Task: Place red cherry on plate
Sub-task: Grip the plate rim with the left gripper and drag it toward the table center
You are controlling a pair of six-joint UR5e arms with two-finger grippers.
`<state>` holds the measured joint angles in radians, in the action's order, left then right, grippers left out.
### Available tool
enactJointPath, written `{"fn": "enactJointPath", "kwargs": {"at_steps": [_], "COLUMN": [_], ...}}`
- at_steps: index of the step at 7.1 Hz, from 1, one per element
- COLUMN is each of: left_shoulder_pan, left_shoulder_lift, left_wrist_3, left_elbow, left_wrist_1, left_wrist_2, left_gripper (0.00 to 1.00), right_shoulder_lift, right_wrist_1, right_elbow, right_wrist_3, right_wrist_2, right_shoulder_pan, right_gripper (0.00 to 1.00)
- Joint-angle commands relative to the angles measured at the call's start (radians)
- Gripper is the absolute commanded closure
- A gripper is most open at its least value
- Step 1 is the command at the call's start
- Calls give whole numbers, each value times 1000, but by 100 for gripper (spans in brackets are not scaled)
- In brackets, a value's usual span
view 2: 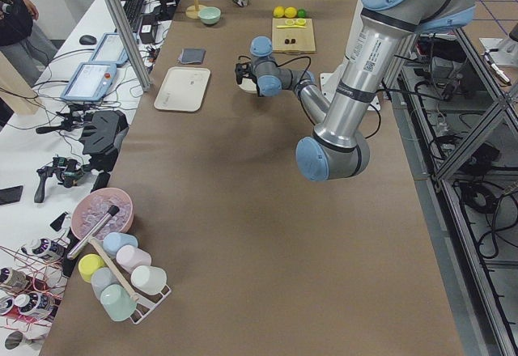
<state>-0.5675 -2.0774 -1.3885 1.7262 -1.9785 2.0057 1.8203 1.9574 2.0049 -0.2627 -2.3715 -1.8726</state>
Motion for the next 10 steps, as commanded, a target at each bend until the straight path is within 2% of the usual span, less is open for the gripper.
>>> {"fn": "enactJointPath", "kwargs": {"at_steps": [1,3,4,6,7,8,9,10], "left_shoulder_pan": [15,11,9,11,11,11,11,6], "left_shoulder_lift": [-29,-29,-26,-23,-23,-24,-26,-23], "left_wrist_3": [-23,-23,-23,-21,-20,-17,-17,-18], "left_elbow": [-42,-46,-80,-212,-215,-214,-209,-195], "left_wrist_1": [-25,-26,-78,-263,-273,-275,-270,-267], "left_wrist_2": [-22,-22,-24,-24,-24,-24,-24,-22], "left_gripper": [100,100,100,100,100,73,7,2], "right_shoulder_lift": [5,16,17,31,39,40,40,42], "right_wrist_1": [-2,-2,-3,-5,-2,-3,-3,-3], "right_elbow": [0,6,8,18,31,31,31,31], "right_wrist_3": [-3,-7,-7,-9,-9,-7,-9,-9], "right_wrist_2": [0,0,0,0,0,0,0,0], "right_shoulder_pan": [0,-3,-5,-8,-8,-10,-11,-14], "right_gripper": [0,0,0,0,0,0,0,0]}}
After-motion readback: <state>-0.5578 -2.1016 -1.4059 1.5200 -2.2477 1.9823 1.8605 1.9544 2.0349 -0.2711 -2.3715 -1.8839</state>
